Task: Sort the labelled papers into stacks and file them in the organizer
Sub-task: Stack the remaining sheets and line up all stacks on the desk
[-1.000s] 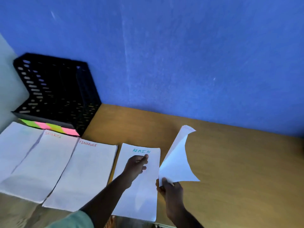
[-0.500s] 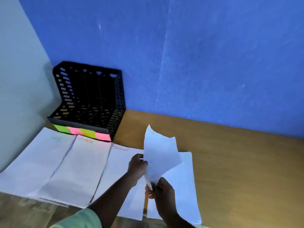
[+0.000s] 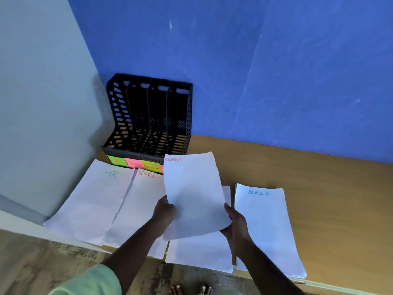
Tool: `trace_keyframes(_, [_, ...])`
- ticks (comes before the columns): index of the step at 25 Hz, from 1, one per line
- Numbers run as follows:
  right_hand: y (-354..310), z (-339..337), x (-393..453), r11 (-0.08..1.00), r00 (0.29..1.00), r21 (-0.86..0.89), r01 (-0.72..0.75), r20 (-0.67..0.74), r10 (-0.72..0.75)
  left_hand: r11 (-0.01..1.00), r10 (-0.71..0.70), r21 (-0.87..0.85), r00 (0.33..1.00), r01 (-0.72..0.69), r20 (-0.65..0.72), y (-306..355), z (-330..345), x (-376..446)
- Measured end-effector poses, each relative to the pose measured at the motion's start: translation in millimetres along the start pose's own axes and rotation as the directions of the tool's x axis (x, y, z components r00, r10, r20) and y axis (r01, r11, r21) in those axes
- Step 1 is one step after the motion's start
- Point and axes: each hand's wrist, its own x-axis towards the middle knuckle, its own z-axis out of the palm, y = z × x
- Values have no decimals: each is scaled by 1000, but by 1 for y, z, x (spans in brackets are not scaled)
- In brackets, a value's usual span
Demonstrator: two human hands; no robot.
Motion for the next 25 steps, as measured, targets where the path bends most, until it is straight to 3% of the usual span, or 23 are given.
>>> trace_keyframes(3, [-4,4,17,982,996,-187,-42,67,55,998,-23,60,1000,24,-22,-12,-20,0])
trace_keyframes(6, [15,13,29,893,996,-447,41,93,1,984,-28,174,999,33,-29,-27,-36,0])
trace_keyframes(9, [51,18,29,783,994,-620,56,106,14,971,2,234,981,45,-195,-54,-47,3])
trace_keyframes(11, [75,13,30,724,994,-689,40,104,44,961,0,269,973,64,-232,-66,-50,3])
trace_keyframes(14, [85,7,29,667,999,-745,19,34,9,941,-19,330,988,69,-153,-73,-47,7])
trace_keyframes(17, [78,3,35,661,990,-750,-20,-108,-93,922,37,385,999,-32,-6,-64,-42,14])
trace_keyframes(22, [58,-9,43,652,891,-743,-153,-389,-234,926,69,345,968,-153,243,-55,-34,29])
trace_keyframes(25, [41,-10,48,560,853,-810,-174,-408,-325,898,115,369,936,-242,333,-49,-26,37])
